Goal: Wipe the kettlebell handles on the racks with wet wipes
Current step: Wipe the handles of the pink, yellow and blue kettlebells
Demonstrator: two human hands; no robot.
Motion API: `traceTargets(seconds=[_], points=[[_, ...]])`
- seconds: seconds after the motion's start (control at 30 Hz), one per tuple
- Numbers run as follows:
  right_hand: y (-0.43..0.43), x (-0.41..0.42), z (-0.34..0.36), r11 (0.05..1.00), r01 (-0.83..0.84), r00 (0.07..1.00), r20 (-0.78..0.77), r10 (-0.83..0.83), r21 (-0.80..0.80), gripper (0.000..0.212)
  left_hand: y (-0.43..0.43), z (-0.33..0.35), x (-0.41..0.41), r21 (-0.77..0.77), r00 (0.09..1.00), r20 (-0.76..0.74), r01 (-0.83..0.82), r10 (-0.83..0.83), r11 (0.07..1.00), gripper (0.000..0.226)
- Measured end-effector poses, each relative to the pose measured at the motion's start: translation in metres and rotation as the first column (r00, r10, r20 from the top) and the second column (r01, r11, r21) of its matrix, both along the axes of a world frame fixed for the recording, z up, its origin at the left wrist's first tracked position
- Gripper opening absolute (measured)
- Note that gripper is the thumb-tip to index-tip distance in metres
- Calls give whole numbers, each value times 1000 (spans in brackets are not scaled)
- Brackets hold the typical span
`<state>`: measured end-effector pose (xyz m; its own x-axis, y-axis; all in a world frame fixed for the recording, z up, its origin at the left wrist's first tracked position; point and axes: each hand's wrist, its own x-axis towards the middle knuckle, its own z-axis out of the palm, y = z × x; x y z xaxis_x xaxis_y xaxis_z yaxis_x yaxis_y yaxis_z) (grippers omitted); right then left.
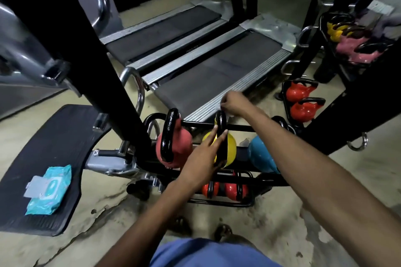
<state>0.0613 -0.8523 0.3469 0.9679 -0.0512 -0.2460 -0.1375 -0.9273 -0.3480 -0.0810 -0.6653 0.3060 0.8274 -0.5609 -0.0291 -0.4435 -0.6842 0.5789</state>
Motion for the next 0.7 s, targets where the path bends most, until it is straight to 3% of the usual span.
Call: traceTargets(seconds=[0.1, 0.23, 0.37, 0.5, 0.57, 0.63, 0.7], points=[[22, 14, 5, 981, -148, 982, -138, 131, -128, 27, -2, -4, 1, 40, 998, 57, -13, 10, 999, 100], [58, 16, 9, 874, -381, 905, -314, 287, -301, 31, -1, 4, 0, 37, 993, 118, 5, -9, 999, 90], [68, 6, 10, 846, -390, 914, -264, 308, -363, 33, 0, 2, 3, 61, 993, 116, 21, -28, 998, 91], [50, 7, 12, 956, -100, 986, -153, 58, -276, 26, 0, 1, 4, 58, 991, 121, 45, -52, 997, 87], [31, 8, 6, 973, 228, 955, -200, -218, 30, 21, 1, 1, 5, 52, 994, 100, 45, -50, 998, 87], [19, -4, -6, 771, 534, 843, -290, -453, 348, 18, 3, 0, 5, 46, 995, 90, 40, -44, 998, 91], [15, -24, -28, 485, 673, 712, -314, -628, 558, 13, 5, 1, 7, 55, 995, 83, 50, -54, 997, 97]])
